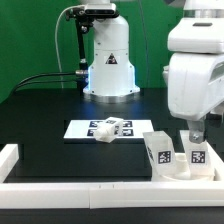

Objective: Assemble stool

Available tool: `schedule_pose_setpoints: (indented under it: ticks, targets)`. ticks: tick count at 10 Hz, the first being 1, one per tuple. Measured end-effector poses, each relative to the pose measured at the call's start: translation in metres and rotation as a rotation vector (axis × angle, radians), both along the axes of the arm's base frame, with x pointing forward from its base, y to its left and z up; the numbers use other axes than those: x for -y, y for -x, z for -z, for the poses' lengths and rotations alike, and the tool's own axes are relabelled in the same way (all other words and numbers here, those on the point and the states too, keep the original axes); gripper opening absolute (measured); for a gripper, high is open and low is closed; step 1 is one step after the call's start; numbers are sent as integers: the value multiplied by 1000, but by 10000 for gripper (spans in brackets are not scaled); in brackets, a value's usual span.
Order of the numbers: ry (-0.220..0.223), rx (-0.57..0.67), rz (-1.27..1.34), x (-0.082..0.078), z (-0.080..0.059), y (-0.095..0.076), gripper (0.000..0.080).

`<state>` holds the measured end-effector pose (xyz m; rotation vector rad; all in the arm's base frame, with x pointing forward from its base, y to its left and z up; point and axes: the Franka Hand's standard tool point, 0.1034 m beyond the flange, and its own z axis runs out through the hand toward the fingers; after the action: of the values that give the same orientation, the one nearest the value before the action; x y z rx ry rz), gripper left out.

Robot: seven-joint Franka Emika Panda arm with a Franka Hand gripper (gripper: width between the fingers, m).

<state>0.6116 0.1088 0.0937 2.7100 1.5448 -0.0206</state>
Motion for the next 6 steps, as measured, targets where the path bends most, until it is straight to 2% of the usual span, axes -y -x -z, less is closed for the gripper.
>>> schedule_pose_setpoints:
  ticks: [3,6]
  targets:
    - [13,-33,-111,-1,23,14,649]
    - [15,-34,-65,0,25,15,610]
